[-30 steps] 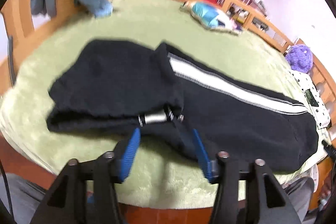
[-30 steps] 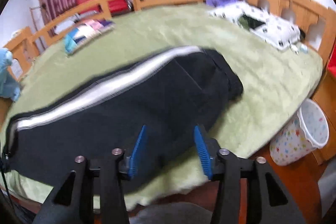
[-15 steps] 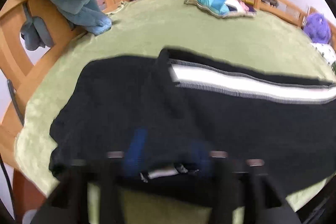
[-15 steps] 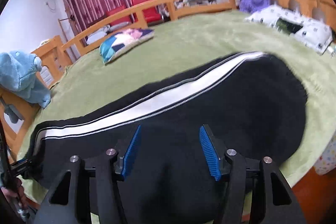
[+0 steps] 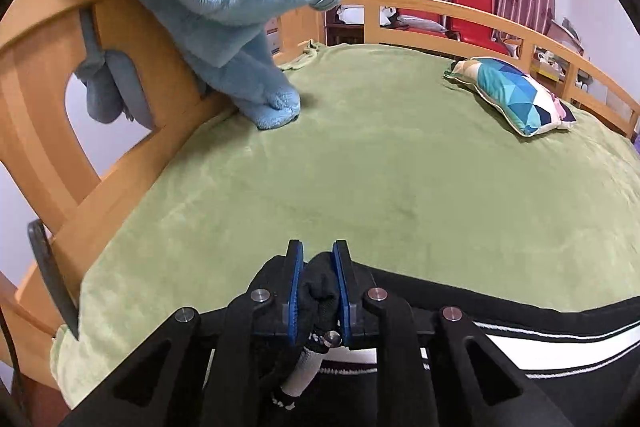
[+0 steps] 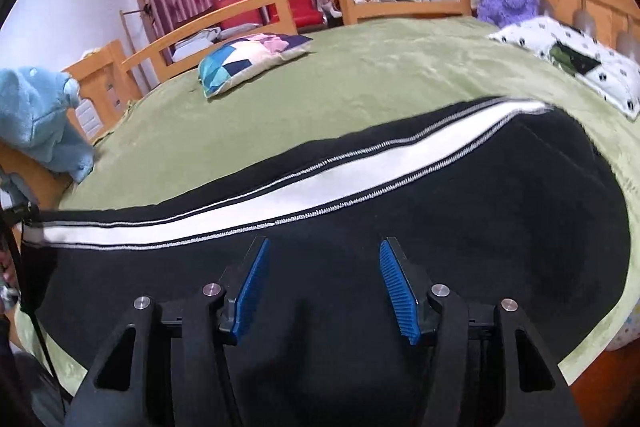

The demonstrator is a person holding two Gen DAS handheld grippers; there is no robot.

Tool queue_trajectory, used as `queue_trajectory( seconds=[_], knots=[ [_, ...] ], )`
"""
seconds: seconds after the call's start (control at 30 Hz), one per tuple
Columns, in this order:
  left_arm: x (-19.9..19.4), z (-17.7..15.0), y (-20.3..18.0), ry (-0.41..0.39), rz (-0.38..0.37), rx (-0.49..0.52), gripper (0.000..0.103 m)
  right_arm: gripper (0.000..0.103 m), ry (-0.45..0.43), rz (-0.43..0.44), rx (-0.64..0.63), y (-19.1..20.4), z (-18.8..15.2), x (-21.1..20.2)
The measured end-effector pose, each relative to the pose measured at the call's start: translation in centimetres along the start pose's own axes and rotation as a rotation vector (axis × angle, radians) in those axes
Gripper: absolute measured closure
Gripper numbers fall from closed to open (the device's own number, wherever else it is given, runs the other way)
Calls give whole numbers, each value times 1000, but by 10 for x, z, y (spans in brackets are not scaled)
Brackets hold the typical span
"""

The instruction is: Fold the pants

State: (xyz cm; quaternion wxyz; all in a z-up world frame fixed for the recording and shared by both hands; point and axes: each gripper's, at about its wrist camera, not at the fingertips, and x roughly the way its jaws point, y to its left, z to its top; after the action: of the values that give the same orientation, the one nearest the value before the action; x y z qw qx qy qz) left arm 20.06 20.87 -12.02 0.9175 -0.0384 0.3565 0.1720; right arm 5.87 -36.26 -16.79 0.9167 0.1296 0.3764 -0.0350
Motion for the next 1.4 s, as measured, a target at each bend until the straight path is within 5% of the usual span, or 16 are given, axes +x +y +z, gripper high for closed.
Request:
queue_trajectory(
  seconds=[0.1,0.17,0.23,0.63,0.73,0.93,1.17,1.4],
  knots=[
    [-3,0,-2,-31,33,37,73,46,19,-13,20,-5,1,7],
    [-10,-2,-1,-65,52,39,44,46,21,-17,26,-5,1,8],
    [-17,-4,-1,-87,16,38,38,46,20,-22,30,-5,1,9],
    [-46,-13,-20,-50,-117,13,38,46,-32,-94,36,-13,1,-15],
    [-62,-15,-39,-60,-142,31,38,39,-56,-101,94,-41,11,-38],
    [-99,-22,-87,-74,-217,109,38,24,-87,-258,159,-126,20,-70],
    [-134,-40,-145,-83,-310,175,33,24,15,-97,418,-227,18,-38],
    [-164,-78,-167,-65,-270,234,33,21,69,132,683,-286,20,39]
  ],
)
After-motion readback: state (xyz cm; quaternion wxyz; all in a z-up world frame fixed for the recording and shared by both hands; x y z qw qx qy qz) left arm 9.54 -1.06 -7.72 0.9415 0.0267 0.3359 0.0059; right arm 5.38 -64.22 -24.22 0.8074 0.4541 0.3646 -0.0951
